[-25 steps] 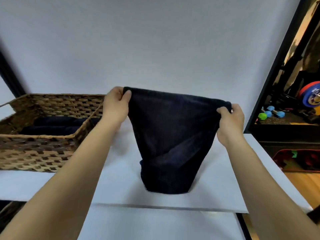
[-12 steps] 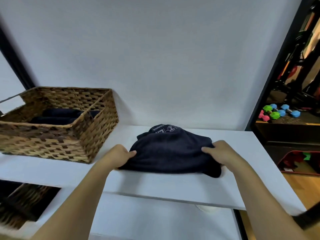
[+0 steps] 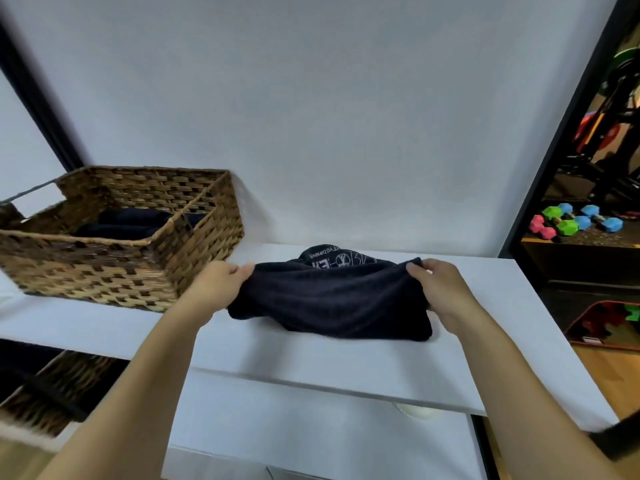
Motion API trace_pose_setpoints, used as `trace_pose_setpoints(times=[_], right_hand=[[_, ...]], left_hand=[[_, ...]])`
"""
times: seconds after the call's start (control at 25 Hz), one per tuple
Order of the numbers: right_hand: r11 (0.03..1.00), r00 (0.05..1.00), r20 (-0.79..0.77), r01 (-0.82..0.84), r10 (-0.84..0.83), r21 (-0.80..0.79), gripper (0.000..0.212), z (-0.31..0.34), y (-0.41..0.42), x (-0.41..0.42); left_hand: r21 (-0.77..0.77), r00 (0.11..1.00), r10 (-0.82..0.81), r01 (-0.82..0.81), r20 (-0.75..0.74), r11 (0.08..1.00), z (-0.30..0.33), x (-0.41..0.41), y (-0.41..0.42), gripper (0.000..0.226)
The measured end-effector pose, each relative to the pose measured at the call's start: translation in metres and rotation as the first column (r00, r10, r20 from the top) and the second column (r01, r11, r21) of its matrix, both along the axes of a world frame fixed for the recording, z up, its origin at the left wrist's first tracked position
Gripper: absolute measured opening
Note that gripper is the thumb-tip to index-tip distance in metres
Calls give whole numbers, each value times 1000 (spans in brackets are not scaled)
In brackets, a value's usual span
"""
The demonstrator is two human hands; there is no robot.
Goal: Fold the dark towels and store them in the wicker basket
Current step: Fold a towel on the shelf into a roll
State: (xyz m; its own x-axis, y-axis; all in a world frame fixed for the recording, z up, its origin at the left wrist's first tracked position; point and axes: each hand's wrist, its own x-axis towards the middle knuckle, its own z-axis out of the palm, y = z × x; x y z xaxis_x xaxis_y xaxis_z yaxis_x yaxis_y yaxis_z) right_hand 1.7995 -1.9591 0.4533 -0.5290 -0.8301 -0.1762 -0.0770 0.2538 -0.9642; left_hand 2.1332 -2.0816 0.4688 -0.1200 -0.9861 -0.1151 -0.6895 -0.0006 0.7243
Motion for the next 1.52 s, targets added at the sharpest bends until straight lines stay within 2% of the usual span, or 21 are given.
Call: trace_pose_setpoints(times=[0.08, 0.16, 0.2, 0.28, 0.36, 0.4, 0.48, 0.52, 0.56, 0.64, 0.68, 0.72, 0.8, 0.88, 0.92, 1.04, 1.12, 1.2, 1.28, 1.4, 1.52], right_hand=[[953, 984, 149, 136, -98, -271, 14, 39, -8, 4], [880, 972, 226, 160, -62, -447, 15, 75, -11, 13], [888, 982, 189, 106, -22, -447, 17, 80, -13, 18], [964, 996, 47, -61, 76, -258, 22, 65, -14, 29], [991, 988, -84, -131, 129, -12, 22, 27, -14, 32], [994, 987, -128, -98, 102, 37, 19, 9, -15, 32], [1000, 987, -161, 0, 0, 1, 11, -8, -11, 37], [997, 971, -236, 4, -23, -79, 13, -8, -10, 45], [983, 939, -344, -61, -3, -174, 17, -7, -9, 61], [880, 825, -549, -356, 138, -315, 19, -3, -1, 105], [792, 713, -656, -539, 248, -286, 19, -5, 4, 130], [716, 577, -741, -672, 344, -192, 20, -9, 10, 153], [671, 402, -804, -741, 438, -4, 24, -24, 22, 179], [731, 338, -854, -679, 396, 70, 24, -34, 38, 182], [764, 304, -880, -638, 364, 95, 24, -36, 45, 180], [851, 227, -914, -489, 337, 193, 34, -51, 62, 158], [872, 205, -899, -397, 387, 285, 47, -62, 72, 144], [850, 241, -859, -408, 452, 332, 50, -65, 75, 141], [833, 339, -807, -462, 483, 304, 50, -63, 71, 139], [892, 415, -828, -402, 378, 206, 46, -66, 57, 121], [963, 403, -886, -226, 229, 146, 17, -69, 53, 94]], left_hand=[[-238, 979, 70, -116, -194, 964, 45, -5, -1, 53], [-256, 847, 58, -225, -529, 940, 86, -6, 3, 51], [-211, 800, 57, -225, -597, 951, 91, -8, 6, 48], [-97, 862, 90, -158, -499, 983, 64, -4, 11, 47], [59, 958, 127, -116, -256, 992, 13, 11, 15, 47], [108, 992, 101, -92, -81, 990, -7, 21, 23, 43], [94, 970, 44, -69, 240, 993, -27, 34, 38, 33], [12, 960, 55, -61, 275, 998, -28, 34, 44, 30], [-92, 980, 58, -41, 188, 995, -21, 29, 52, 26], [-136, 976, -44, 15, -215, 991, 2, 11, 61, 24], [-68, 919, -101, 81, -381, 994, 12, 0, 65, 26], [11, 882, -140, 162, -450, 987, 16, -9, 70, 26], [64, 918, -250, 282, -308, 957, 5, -16, 76, 15], [35, 949, -290, 296, -122, 954, -19, -8, 75, 22], [43, 954, -282, 288, -103, 957, -29, -1, 73, 23], [73, 961, -190, 208, -199, 975, -42, 12, 76, 20], [-118, 960, -194, 173, -204, 978, -37, 7, 86, 15], [-355, 916, -355, 275, -184, 894, -19, -9, 97, 10], [-450, 827, -547, 442, -130, 776, -7, -33, 96, 18], [-338, 738, -661, 663, 140, 668, -12, -70, 79, 27], [-131, 685, -612, 702, 394, 700, -21, -93, 55, 42]])
